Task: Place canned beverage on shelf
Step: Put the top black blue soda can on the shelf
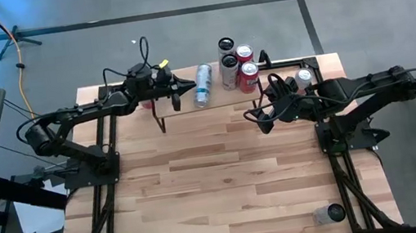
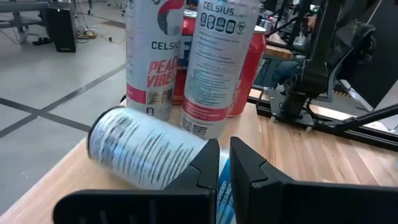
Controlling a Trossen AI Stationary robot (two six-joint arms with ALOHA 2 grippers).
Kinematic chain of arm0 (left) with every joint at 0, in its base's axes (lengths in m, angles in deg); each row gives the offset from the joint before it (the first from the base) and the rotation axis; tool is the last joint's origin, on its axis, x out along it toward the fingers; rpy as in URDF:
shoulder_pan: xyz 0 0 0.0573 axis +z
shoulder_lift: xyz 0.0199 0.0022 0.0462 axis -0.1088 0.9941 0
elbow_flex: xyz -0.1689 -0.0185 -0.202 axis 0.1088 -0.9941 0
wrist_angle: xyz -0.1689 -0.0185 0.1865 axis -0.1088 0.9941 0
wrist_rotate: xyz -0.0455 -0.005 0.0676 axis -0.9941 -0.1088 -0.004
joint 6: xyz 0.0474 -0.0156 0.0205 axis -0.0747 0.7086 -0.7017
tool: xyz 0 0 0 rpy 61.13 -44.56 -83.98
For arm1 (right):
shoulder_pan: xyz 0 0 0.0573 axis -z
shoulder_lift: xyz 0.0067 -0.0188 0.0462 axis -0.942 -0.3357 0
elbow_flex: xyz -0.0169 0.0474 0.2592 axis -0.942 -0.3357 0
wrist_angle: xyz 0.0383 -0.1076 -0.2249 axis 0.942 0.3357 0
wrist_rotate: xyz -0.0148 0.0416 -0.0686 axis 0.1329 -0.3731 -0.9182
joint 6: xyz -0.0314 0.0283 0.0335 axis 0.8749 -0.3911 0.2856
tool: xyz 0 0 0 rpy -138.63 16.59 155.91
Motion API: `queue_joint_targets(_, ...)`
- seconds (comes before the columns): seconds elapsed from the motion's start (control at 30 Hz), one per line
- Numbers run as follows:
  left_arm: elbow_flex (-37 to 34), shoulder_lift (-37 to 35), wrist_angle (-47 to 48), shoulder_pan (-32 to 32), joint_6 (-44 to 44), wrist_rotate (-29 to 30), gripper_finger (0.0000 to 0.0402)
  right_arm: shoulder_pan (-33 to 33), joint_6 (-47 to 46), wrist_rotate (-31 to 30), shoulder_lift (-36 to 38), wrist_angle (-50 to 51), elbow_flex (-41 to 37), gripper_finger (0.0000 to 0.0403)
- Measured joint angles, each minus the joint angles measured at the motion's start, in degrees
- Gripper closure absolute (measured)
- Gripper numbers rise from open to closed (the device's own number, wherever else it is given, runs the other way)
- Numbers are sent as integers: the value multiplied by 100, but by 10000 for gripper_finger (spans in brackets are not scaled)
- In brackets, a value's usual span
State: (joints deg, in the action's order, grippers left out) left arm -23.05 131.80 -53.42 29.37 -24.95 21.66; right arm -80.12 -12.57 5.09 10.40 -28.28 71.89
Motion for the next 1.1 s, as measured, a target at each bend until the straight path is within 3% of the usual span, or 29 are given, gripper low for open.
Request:
queue_joint_targets(0.33,29,-99,95,-80,288,-6,401,0,-20,-4,0,-1,0,22)
queue_joint_targets(0.57,839,-342,505,-76,389,-48,384,0,-20,-4,0,-1,0,22)
queue_joint_targets(0.77,1942,-312,2483,-74,-318,655,282,0,21,-16,0,-1,0,22)
queue_joint_targets(0.97,2283,-289,3109,-72,28,1161,154,0,131,-46,0,1,0,22)
queue_joint_targets(1.1,2487,-276,3791,-72,-28,1217,93,3,175,-47,0,-1,0,22)
